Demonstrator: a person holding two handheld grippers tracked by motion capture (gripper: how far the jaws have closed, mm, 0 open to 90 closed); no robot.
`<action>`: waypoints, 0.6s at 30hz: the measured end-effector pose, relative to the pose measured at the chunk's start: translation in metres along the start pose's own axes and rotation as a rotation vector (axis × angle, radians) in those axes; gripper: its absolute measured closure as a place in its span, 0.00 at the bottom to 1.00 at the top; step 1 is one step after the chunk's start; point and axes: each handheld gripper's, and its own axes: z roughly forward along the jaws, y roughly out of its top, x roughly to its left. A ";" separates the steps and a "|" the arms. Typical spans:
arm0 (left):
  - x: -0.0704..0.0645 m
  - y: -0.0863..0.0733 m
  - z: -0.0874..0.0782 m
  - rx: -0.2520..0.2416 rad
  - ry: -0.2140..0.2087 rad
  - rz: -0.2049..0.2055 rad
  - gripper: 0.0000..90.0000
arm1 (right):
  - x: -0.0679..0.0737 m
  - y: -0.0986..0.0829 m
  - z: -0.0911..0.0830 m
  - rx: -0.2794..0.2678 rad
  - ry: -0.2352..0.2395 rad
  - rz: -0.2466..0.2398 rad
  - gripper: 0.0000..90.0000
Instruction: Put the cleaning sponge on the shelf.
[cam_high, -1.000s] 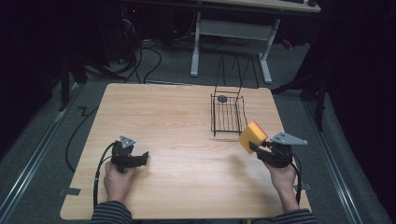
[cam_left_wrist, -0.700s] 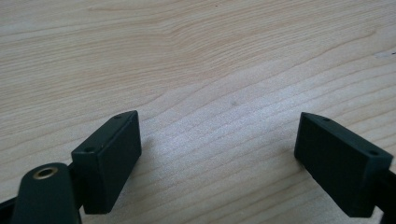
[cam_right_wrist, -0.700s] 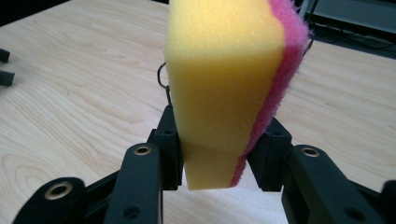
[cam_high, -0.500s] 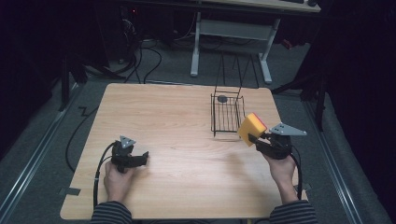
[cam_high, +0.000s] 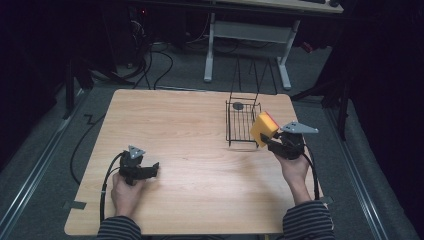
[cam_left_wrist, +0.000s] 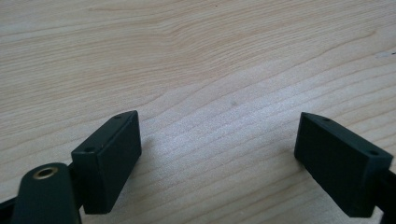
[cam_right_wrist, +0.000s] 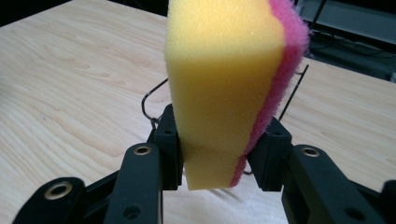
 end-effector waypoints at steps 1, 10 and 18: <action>0.000 0.000 0.000 0.001 -0.001 0.001 0.17 | 0.000 0.001 0.002 -0.005 0.001 -0.001 0.68; 0.000 0.000 0.000 0.000 0.000 0.000 0.17 | -0.003 0.008 0.023 0.002 -0.009 0.020 0.68; 0.000 0.000 0.000 0.000 -0.001 0.000 0.17 | -0.011 0.002 0.048 0.024 -0.032 0.059 0.68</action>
